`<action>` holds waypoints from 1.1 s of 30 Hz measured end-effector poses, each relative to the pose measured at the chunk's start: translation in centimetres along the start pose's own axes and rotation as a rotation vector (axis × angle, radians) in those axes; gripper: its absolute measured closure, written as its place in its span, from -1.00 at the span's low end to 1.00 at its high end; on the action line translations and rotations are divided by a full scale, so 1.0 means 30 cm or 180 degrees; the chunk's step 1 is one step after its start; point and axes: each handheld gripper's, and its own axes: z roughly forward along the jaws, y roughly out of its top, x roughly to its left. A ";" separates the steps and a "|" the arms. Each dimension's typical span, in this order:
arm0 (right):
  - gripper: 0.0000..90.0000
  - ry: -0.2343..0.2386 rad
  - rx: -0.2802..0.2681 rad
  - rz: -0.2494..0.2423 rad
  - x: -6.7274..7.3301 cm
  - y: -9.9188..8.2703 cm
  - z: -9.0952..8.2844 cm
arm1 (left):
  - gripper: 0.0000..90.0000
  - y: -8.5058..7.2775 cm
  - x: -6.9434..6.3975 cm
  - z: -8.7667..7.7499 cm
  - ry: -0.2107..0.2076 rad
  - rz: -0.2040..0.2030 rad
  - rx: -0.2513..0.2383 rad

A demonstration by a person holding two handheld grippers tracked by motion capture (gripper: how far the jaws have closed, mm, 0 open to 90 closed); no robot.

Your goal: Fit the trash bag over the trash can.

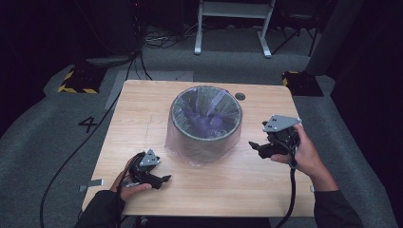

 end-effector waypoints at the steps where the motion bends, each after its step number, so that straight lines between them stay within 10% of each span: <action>1: -0.57 -0.0006 0.0054 0.0010 0.003 -0.024 0.008 | -0.69 0.000 0.000 0.000 0.0000 0.0001 0.0001; 33: -0.56 0.0008 0.0552 0.0314 0.026 -0.350 0.117 | -0.69 0.001 0.000 0.001 -0.0002 -0.0004 -0.0002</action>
